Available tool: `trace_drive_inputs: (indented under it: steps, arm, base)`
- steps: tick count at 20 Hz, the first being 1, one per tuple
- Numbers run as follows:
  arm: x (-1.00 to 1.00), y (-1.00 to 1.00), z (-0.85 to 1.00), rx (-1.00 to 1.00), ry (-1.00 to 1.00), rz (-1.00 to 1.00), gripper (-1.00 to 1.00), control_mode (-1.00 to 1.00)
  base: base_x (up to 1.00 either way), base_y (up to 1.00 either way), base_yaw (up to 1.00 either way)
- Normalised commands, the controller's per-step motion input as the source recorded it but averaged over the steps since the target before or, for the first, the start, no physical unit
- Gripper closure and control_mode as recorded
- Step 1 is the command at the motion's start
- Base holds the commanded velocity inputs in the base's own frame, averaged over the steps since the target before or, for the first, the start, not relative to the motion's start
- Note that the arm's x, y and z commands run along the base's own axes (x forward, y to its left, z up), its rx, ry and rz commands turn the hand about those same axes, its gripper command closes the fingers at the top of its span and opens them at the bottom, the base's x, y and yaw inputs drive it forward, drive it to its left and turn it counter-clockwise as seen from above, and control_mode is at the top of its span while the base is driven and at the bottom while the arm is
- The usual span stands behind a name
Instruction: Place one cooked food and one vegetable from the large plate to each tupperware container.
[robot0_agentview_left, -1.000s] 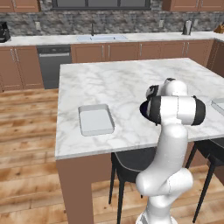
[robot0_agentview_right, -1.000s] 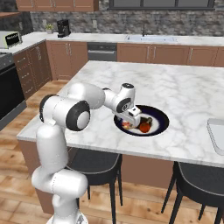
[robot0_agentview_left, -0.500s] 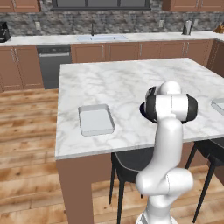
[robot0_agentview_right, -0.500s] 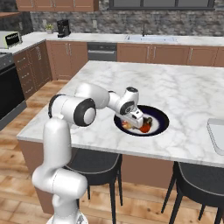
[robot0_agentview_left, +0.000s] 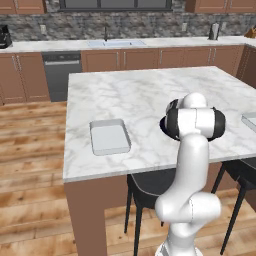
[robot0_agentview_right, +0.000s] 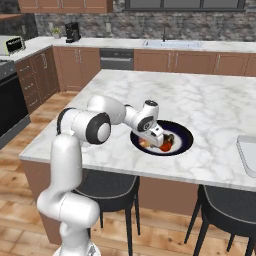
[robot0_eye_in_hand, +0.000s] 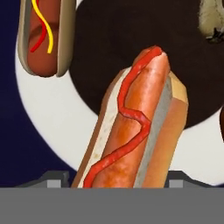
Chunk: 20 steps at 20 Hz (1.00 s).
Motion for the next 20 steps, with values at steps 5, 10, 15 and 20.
trace_drive_inputs:
  steps: [5, 10, 15, 20]
  arm:
    - [-0.37, 0.37, 0.43, -0.08, 0.0, 0.01, 1.0, -1.0]
    - [-0.39, 0.48, 0.66, -0.01, 0.0, -0.04, 1.0, -1.0]
    - [-0.01, 0.76, 0.69, 0.07, 0.03, 0.53, 1.0, -1.0]
    - [0.0, 1.0, 0.58, 0.01, 0.06, 0.66, 1.0, -1.0]
  base:
    - [0.0, 0.0, 0.0]
    - [0.0, 0.0, 0.0]
    - [0.0, 0.0, 0.0]
    - [0.0, 0.0, 0.0]
